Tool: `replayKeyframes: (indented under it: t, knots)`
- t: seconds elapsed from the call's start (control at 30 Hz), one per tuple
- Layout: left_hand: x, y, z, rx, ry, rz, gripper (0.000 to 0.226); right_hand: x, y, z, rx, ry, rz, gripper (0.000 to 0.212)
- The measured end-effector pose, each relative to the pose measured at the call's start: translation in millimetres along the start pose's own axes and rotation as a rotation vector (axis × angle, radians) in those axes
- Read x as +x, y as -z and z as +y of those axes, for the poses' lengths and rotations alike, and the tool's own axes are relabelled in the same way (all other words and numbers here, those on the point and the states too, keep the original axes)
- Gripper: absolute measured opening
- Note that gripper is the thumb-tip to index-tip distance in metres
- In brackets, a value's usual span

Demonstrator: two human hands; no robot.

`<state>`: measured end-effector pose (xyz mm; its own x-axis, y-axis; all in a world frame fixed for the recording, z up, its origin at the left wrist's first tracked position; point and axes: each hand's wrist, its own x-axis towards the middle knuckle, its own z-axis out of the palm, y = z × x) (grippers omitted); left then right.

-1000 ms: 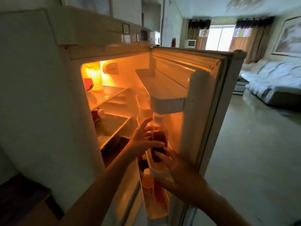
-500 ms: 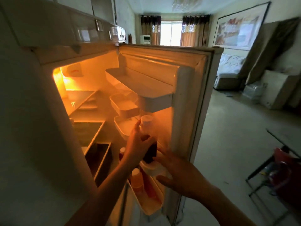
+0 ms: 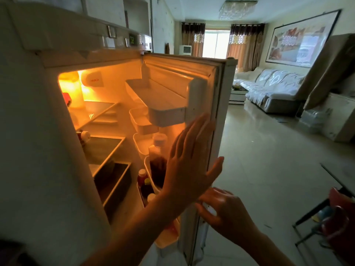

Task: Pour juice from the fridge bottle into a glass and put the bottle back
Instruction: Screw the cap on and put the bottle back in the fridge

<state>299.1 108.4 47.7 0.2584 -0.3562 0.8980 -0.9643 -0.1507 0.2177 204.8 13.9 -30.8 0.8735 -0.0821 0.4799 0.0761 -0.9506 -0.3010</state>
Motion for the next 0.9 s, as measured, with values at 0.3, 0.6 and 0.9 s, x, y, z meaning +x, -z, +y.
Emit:
replayKeyframes:
  t: [0.3,0.6,0.9]
  knots:
    - [15,-48,23,0.341,0.126,0.028,0.092,-16,6,75,-0.062,0.099,-0.059,0.035]
    - [-3,-7,13,0.878,0.222,-0.037,0.083,11,-44,95,0.008,0.168,-0.401,0.077]
    - [-34,57,-23,1.249,0.235,-0.02,0.068,49,-112,39,0.093,0.43,-0.735,0.06]
